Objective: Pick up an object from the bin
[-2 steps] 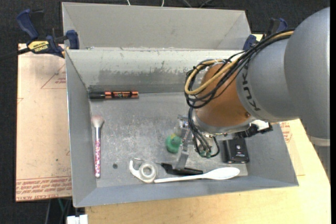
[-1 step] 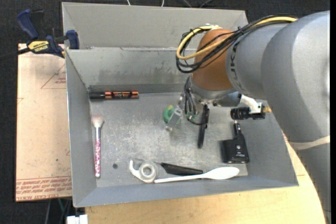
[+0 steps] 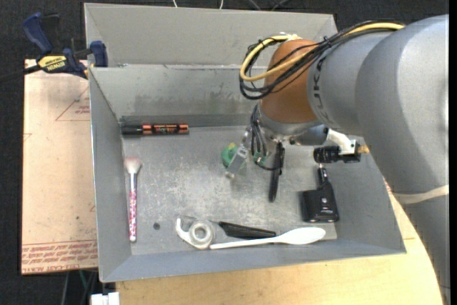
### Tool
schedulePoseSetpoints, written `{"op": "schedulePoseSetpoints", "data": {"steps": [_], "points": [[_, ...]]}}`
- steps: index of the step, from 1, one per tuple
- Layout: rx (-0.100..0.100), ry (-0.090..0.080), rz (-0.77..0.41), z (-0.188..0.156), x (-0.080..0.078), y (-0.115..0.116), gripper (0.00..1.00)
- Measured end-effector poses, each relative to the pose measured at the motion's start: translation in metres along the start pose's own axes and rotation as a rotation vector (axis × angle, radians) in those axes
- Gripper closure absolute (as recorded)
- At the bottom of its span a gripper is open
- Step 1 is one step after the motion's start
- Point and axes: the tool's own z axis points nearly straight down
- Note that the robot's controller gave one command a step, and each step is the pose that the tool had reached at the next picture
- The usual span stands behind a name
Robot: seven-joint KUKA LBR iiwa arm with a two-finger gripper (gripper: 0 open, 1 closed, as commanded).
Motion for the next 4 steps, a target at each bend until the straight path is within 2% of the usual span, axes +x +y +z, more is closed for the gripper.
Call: {"op": "schedulePoseSetpoints", "data": {"steps": [4], "points": [[-0.001, 0.001, -0.006, -0.058, -0.001, 0.001, 1.00]]}}
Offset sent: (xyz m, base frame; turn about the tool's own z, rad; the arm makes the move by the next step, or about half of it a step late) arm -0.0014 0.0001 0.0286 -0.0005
